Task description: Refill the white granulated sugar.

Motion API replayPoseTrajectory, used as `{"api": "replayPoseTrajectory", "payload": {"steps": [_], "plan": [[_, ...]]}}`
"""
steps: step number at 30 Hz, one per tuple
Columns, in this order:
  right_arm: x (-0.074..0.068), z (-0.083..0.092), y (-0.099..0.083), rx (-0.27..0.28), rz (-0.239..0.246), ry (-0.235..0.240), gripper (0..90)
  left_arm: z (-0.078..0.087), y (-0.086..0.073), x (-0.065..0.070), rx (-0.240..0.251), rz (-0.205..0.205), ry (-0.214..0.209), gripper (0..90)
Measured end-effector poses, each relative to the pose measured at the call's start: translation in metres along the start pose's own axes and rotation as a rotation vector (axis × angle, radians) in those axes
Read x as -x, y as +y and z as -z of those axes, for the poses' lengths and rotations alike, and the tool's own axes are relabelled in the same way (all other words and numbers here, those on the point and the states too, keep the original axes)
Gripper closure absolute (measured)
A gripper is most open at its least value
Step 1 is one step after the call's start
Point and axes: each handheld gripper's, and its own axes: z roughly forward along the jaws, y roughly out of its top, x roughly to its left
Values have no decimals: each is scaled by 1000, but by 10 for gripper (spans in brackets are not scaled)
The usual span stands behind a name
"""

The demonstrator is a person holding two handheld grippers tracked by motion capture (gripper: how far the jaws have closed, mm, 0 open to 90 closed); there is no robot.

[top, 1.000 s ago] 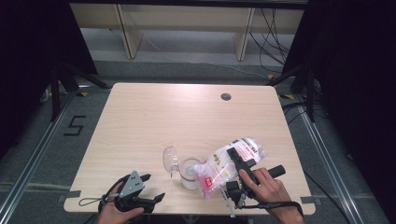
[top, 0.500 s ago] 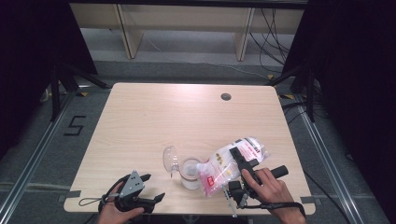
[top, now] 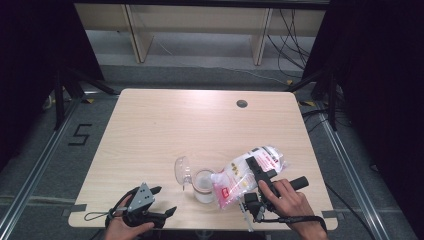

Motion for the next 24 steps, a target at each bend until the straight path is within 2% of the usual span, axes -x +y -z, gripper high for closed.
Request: {"api": "replayPoseTrajectory", "payload": {"steps": [1,2,5,6,7,9,10,11,12,13,15,16,17,18,19,20,21,22,23,24], "plan": [[1,0,0,7,10,-9,515,0,0,0,0,0,1,175],[-3,1,0,-10,-38,9,515,0,0,0,-1,-2,2,175],[1,2,3,1,4,13,515,0,0,0,1,1,1,175],[-1,2,4,7,-19,2,516,0,0,0,1,1,0,175],[0,2,5,6,-25,15,516,0,0,0,1,2,-1,175],[2,1,5,22,-6,1,516,0,0,0,-1,2,-6,175],[3,1,5,11,-1,10,517,0,0,0,-3,0,-9,175],[1,1,5,6,-20,1,517,0,0,0,-4,1,-9,175],[2,1,2,12,-3,5,518,0,0,0,-1,4,-6,175],[3,1,1,5,-6,-3,518,0,0,0,-2,-4,1,175],[1,3,-1,-18,-30,14,518,0,0,0,-2,3,-5,175],[2,3,-2,-13,-10,10,519,0,0,0,-1,4,-6,175],[0,3,-2,-16,-35,8,519,1,0,-1,-3,-13,7,175],[0,4,-2,-15,-38,7,519,1,1,-2,-4,-33,1,175],[2,4,-2,-6,-3,4,520,1,1,-2,-3,-31,0,175],[1,5,-2,-19,-18,20,520,1,1,-2,-4,-31,1,175],[0,4,-1,-3,-24,9,520,1,1,-2,-6,-31,-3,175],[4,4,0,11,30,4,520,1,1,-2,-6,-30,-6,175],[0,5,1,-5,-16,14,521,1,1,-2,-6,-31,-5,175],[1,4,2,11,5,5,521,1,1,-2,-4,-32,1,175]]}}
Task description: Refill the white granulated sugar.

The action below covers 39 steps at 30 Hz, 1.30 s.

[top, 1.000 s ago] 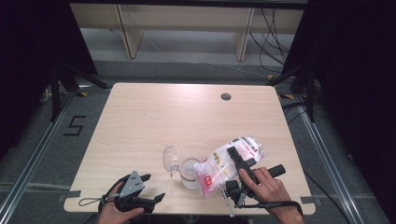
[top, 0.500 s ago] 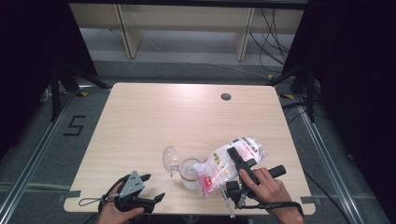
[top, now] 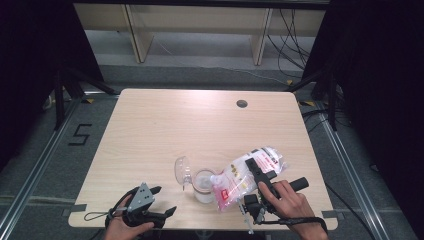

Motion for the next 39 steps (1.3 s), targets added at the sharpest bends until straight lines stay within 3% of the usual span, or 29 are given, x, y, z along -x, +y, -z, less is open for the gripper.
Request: {"api": "replayPoseTrajectory", "payload": {"steps": [1,2,3,4,6,7,9,10,12,13,14,15,17,18,19,23,24,26,27,29,30,31,32,33,34,36,37,38,39], "plan": [[0,0,1,-1,9,5,521,-1,-1,2,2,35,-8,175],[1,0,2,-2,14,15,521,0,-1,2,2,32,-1,175],[-4,0,2,-7,-50,9,522,-1,-1,2,2,32,-5,175],[1,-2,4,15,9,-2,522,-1,-1,2,1,30,-1,176],[4,-3,4,20,26,-7,523,0,0,1,-5,16,1,176],[1,-3,3,3,-19,1,523,0,0,1,-7,7,4,176],[1,-2,2,-9,-10,-2,524,0,0,0,-5,-8,-7,176],[5,-3,1,7,30,-19,524,0,0,0,-3,3,1,176],[1,-1,-1,-24,-22,-4,525,-1,-1,1,-3,21,3,176],[4,-1,-1,-21,23,0,525,0,-1,2,-4,23,0,176],[4,-1,-1,-12,30,-11,525,-1,-1,2,0,27,-3,176],[2,1,-2,-29,-4,-5,526,-1,-1,2,1,28,-1,176],[1,1,-2,-26,-12,-1,526,-1,-1,2,1,27,1,176],[1,1,-2,-25,-13,-3,526,1,0,0,-19,5,3,176],[3,1,-1,-10,19,-7,526,0,-1,2,-3,24,5,176],[4,1,3,13,17,-8,528,-1,-1,2,-2,22,-3,176],[2,1,4,8,-16,-1,528,0,-1,2,-2,26,2,176],[3,0,4,19,-35,-5,528,0,-1,2,-2,27,-1,176],[5,-1,4,30,-18,-4,529,0,0,1,-5,13,3,176],[4,-1,4,0,-32,8,529,0,0,0,-6,-11,-3,176],[6,-3,2,22,6,-7,530,0,0,0,-4,-8,-4,176],[3,-2,1,0,-21,8,530,0,0,0,-4,-7,-3,176],[4,-3,0,10,-14,-2,531,-1,-1,2,1,29,-1,176],[3,-2,-1,-12,-14,12,531,0,-1,1,-2,24,4,176],[5,-2,-2,3,20,3,532,0,0,2,-3,25,6,176],[2,0,-3,-13,-16,8,533,-1,-1,1,-1,23,0,176],[3,0,-2,-5,7,9,533,0,-1,2,-4,25,3,176],[2,2,-2,-15,-8,18,534,0,-1,2,-3,24,3,176],[3,1,-1,8,21,2,534,-1,-1,1,-3,22,-2,176]]}}
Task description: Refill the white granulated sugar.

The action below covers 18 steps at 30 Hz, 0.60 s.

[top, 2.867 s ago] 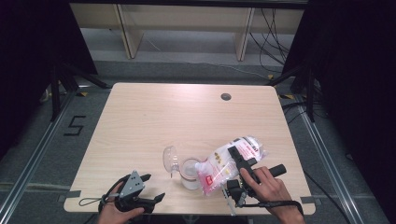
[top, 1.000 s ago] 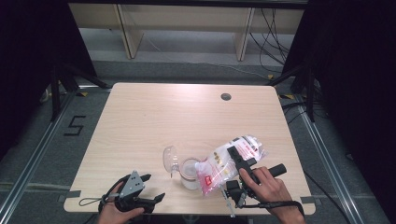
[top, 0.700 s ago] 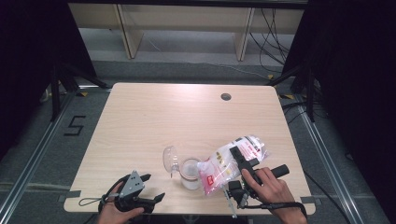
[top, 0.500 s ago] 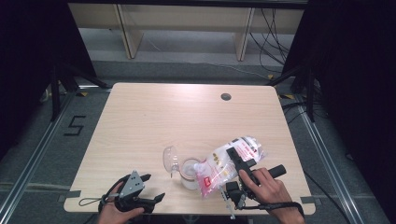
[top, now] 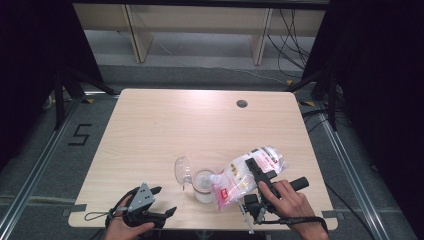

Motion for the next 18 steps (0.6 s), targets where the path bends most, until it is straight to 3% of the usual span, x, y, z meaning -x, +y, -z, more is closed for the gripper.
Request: {"api": "replayPoseTrajectory", "payload": {"steps": [4,6,7,8,10,12,13,14,15,16,17,18], "plan": [[-1,2,6,6,-11,18,536,0,0,1,1,5,3,176],[-2,0,7,13,-35,10,537,0,0,-1,-4,-18,6,176],[-3,0,8,5,-61,5,538,0,0,0,-2,-3,-3,176],[-1,-1,8,12,-29,-7,539,0,0,0,-3,-4,-1,176],[-2,-3,6,13,-36,-8,541,0,0,0,-2,-4,2,176],[-1,-3,3,0,-17,-4,545,0,0,-2,-6,-29,12,176],[-3,-3,2,-7,-32,-7,546,0,1,-2,-5,-35,1,176],[-3,-2,1,-22,-36,7,548,0,0,0,-3,-7,2,176],[-2,-3,-1,-7,-18,-2,549,0,0,-1,-6,-18,14,176],[-3,-2,-2,-15,-30,-2,551,0,1,-2,-5,-35,8,176],[-3,-2,-3,-13,-28,0,552,0,0,-1,-2,-6,6,176],[-3,0,-4,-22,-25,-4,553,0,0,-1,-4,-8,9,176]]}}
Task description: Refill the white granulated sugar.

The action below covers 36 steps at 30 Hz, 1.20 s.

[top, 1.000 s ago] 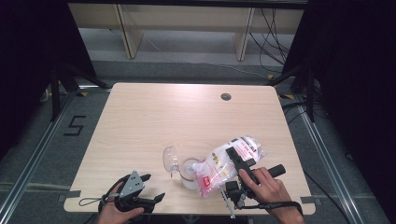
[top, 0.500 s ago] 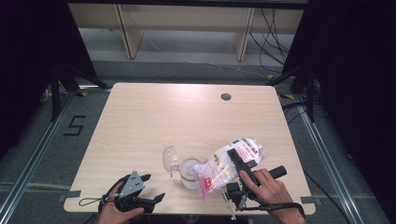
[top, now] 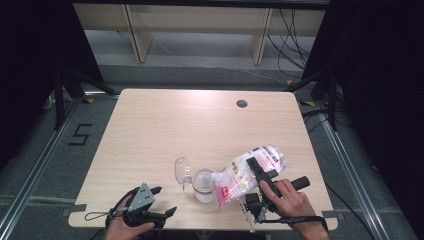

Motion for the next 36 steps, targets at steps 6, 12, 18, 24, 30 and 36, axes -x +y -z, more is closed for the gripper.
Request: {"api": "replayPoseTrajectory", "payload": {"steps": [6,12,18,24,30,36], "plan": [[-2,2,3,22,-36,5,558,0,0,1,6,9,-7,176],[3,-1,6,37,-10,9,563,0,0,-1,2,-25,-7,176],[6,-1,0,38,-6,-3,572,0,1,-1,-1,-26,-5,176],[0,1,0,27,-36,3,585,0,0,0,1,1,2,176],[-1,3,7,60,-8,0,601,1,0,0,-5,0,-2,177],[-3,4,8,71,-6,8,611,1,0,0,2,-8,-3,177]]}}
